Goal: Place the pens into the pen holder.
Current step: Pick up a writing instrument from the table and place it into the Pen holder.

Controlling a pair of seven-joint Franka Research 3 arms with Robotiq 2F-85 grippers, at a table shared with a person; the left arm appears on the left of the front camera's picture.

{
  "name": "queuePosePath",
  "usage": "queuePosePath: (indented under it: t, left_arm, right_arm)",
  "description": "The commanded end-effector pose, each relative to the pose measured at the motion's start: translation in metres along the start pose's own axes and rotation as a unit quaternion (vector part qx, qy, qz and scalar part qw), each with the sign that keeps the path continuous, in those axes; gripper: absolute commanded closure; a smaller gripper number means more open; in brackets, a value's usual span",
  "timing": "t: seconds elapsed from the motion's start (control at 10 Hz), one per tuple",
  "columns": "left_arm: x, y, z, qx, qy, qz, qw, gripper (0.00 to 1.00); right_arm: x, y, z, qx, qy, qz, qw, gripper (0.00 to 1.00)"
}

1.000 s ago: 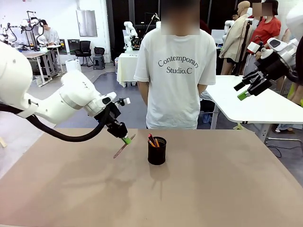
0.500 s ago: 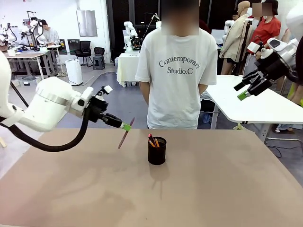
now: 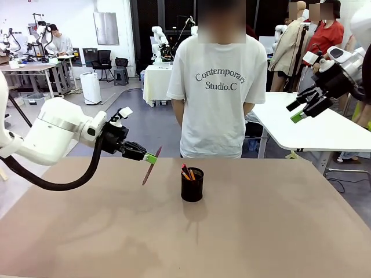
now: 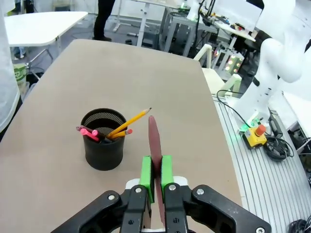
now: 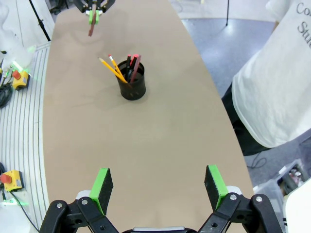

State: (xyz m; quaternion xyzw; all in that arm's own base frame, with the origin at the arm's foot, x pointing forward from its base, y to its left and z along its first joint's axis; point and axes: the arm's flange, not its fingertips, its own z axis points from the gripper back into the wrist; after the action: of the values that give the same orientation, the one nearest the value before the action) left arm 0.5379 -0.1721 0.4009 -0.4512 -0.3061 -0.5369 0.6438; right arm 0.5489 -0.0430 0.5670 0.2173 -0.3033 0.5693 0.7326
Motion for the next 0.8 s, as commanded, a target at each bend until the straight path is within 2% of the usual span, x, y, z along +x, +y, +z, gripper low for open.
queuePosePath:
  t: [0.0,0.1,0.2,0.3,0.4,0.7]
  left_arm:
    - [0.005,0.001,0.001,0.008,0.0,0.01,1.0,1.0]
    - [0.0,0.0,0.0,0.0,0.0,0.0,1.0,1.0]
    - [0.003,0.006,-0.008,0.01,-0.047,-0.031,0.998,1.0]
    - [0.011,0.012,-0.016,0.031,-0.11,-0.068,0.991,1.0]
    - [0.017,0.011,-0.024,0.023,-0.169,-0.086,0.982,1.0]
    - [0.027,0.021,-0.05,0.028,-0.208,-0.161,0.964,1.0]
  right_arm:
    - [0.002,0.001,0.002,0.001,0.004,0.001,1.0,0.0]
    - [0.002,0.001,0.002,0.001,0.004,0.001,1.0,0.0]
    - [0.002,0.001,0.002,0.001,0.004,0.001,1.0,0.0]
    - [0.002,0.001,0.002,0.001,0.004,0.001,1.0,0.0]
    - [0.002,0.001,0.002,0.001,0.004,0.001,1.0,0.0]
    - [0.002,0.001,0.002,0.001,0.004,0.001,1.0,0.0]
